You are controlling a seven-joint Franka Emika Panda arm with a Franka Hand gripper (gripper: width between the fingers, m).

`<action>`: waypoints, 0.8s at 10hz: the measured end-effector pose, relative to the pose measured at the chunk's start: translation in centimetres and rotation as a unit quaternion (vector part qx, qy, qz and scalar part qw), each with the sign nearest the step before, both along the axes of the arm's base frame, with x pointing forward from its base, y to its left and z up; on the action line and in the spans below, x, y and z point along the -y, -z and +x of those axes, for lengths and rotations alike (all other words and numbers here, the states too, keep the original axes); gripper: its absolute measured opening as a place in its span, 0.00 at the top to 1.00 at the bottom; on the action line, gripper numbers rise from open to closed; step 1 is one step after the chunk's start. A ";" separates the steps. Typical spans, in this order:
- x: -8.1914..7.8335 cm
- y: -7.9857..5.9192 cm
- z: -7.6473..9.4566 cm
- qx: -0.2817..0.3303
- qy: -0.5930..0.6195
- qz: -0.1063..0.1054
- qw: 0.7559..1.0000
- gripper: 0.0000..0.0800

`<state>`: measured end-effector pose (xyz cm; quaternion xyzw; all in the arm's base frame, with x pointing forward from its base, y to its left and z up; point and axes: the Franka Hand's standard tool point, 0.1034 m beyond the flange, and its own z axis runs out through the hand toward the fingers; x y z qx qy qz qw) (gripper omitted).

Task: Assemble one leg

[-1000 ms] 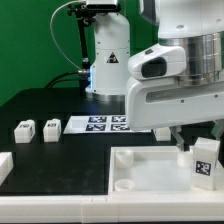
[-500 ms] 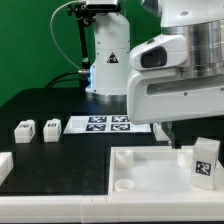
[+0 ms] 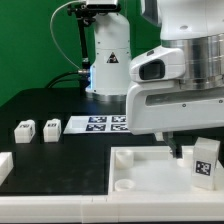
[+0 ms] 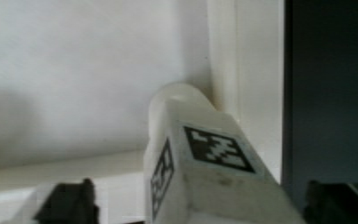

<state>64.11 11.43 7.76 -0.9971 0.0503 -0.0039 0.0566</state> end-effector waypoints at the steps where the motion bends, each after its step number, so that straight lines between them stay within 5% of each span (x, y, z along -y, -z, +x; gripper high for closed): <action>1: -0.1 0.0 0.0 -0.002 0.017 0.002 1.000 0.44; 2: -0.2 0.0 -0.1 -0.012 0.089 0.006 0.996 0.63; 4: 0.0 0.1 -0.1 -0.022 0.167 0.006 0.986 0.63; 6: -0.1 0.2 -0.2 -0.034 0.312 0.009 0.949 0.63; 7: -0.5 0.4 -0.8 -0.035 0.417 0.012 0.908 0.63; 8: -1.2 0.4 -0.9 -0.042 0.537 0.029 0.842 0.63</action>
Offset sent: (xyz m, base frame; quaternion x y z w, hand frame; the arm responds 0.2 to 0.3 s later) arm 0.0000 0.0000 0.0000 0.0000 0.0000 0.1790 0.9838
